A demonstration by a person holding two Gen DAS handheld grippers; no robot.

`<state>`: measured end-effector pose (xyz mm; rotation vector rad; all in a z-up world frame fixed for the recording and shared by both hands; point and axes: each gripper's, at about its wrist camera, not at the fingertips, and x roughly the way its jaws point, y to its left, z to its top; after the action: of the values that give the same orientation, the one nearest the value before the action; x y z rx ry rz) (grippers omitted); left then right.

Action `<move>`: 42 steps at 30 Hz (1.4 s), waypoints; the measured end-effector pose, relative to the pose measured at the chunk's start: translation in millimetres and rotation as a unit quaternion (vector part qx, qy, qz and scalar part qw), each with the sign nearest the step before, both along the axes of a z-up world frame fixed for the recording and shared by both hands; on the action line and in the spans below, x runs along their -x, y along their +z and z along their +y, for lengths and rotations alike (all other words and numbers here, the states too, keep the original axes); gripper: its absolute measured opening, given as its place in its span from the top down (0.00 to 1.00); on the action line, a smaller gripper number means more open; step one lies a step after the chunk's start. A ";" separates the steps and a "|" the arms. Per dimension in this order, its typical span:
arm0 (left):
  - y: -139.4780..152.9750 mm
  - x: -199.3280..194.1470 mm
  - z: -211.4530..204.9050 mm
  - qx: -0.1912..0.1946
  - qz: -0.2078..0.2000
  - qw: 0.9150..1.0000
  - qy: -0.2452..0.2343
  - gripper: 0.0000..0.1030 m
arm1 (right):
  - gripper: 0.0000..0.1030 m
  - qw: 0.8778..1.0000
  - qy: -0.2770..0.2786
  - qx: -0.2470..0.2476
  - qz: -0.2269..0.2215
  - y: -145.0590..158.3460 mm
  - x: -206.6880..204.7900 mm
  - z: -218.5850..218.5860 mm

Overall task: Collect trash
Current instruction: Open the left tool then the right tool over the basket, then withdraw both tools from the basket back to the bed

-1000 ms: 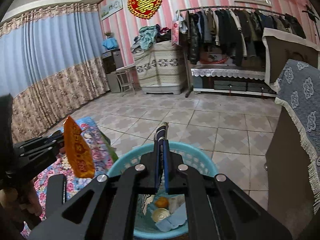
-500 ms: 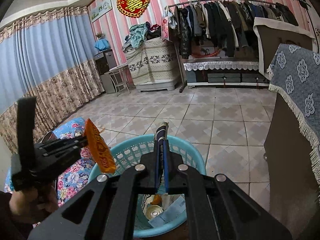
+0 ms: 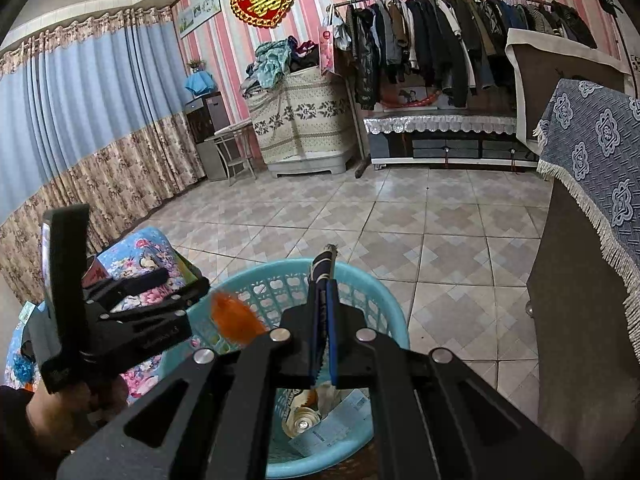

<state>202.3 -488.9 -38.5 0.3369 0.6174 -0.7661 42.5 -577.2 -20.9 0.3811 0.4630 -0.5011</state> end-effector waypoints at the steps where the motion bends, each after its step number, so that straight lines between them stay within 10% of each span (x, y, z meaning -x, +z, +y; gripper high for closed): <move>1: 2.9 -3.6 5.3 0.004 0.004 1.000 0.005 0.34 | 0.96 1.000 0.001 -0.001 0.001 -1.1 -2.1 1.5; 12: 47.6 -25.5 80.3 0.054 -0.015 0.996 0.072 0.08 | 0.92 1.000 0.009 0.005 0.021 -9.2 -32.1 15.7; 13: 50.8 -25.2 87.3 0.052 -0.023 0.995 0.080 0.07 | 0.87 1.000 0.010 0.006 0.024 -10.1 -35.0 17.3; 15: 57.2 -25.2 99.3 0.050 -0.035 0.994 0.093 0.07 | 0.33 0.999 0.008 0.011 0.029 -12.4 -42.1 22.6; 23: 73.7 -14.7 143.1 0.051 -0.053 0.989 0.127 0.05 | 0.09 0.999 0.001 0.020 0.040 -15.7 -48.1 36.5; 42: 82.1 20.0 316.0 0.052 -0.059 0.969 0.234 0.05 | 0.04 0.995 0.078 0.056 -0.013 35.2 -62.0 148.0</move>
<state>182.3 -172.9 43.6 0.1291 0.5148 -0.3198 104.5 -429.2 14.4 0.2410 0.4331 -0.3686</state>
